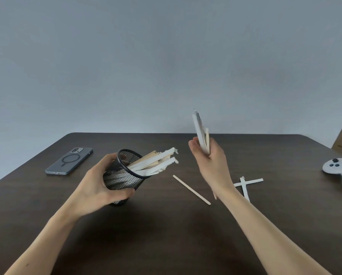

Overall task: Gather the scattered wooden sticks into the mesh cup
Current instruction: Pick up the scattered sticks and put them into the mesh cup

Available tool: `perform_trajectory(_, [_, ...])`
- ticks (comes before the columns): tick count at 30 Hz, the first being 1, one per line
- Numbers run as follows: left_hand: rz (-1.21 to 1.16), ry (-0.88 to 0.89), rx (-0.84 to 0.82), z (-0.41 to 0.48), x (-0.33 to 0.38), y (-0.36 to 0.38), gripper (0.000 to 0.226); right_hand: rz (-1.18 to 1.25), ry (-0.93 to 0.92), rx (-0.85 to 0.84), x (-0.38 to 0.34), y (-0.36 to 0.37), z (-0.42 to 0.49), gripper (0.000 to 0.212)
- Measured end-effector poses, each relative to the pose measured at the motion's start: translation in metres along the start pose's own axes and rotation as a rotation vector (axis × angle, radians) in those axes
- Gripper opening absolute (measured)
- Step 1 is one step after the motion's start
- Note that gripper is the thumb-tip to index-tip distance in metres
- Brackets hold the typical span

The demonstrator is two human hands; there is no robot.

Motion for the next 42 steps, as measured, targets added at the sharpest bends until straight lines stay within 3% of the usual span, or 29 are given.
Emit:
perform_trajectory(5, [0.007, -0.005, 0.002, -0.001, -0.001, 0.0, 0.084, 0.191, 0.15, 0.141, 0.011, -0.003, -0.01, 0.03])
perform_trajectory(10, [0.027, -0.008, 0.0, -0.002, -0.003, 0.0, 0.084, 0.166, 0.272, 0.119, 0.023, -0.005, -0.028, 0.032])
perform_trajectory(18, [0.05, -0.011, -0.011, -0.001, -0.003, 0.001, 0.084, 0.236, 0.168, 0.107, 0.008, -0.006, -0.02, 0.021])
perform_trajectory(27, [0.068, 0.0, -0.014, -0.003, -0.003, 0.001, 0.085, 0.286, 0.251, 0.095, 0.009, -0.001, -0.035, 0.035])
perform_trajectory(33, [0.068, -0.003, -0.018, -0.002, -0.003, 0.0, 0.087, 0.314, 0.392, 0.037, 0.01, -0.002, -0.041, 0.016])
perform_trajectory(36, [0.06, -0.009, -0.013, -0.002, -0.002, 0.0, 0.085, 0.202, 0.397, 0.06, 0.008, -0.003, -0.035, 0.006])
perform_trajectory(40, [0.053, -0.011, -0.013, -0.003, -0.001, 0.0, 0.084, 0.166, 0.398, 0.034, 0.003, -0.006, -0.029, 0.041])
perform_trajectory(42, [0.053, -0.007, -0.015, -0.003, -0.001, 0.0, 0.084, 0.094, 0.373, 0.043, -0.002, -0.01, -0.024, 0.043])
Point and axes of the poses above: each hand's wrist, its own z-axis towards the middle knuckle, its own y-axis out of the palm, x = y × z, the point moved 1 cm from there along z, towards the middle knuckle, and after that the axes turned 14 degrees about x, right-handed, at the moved point
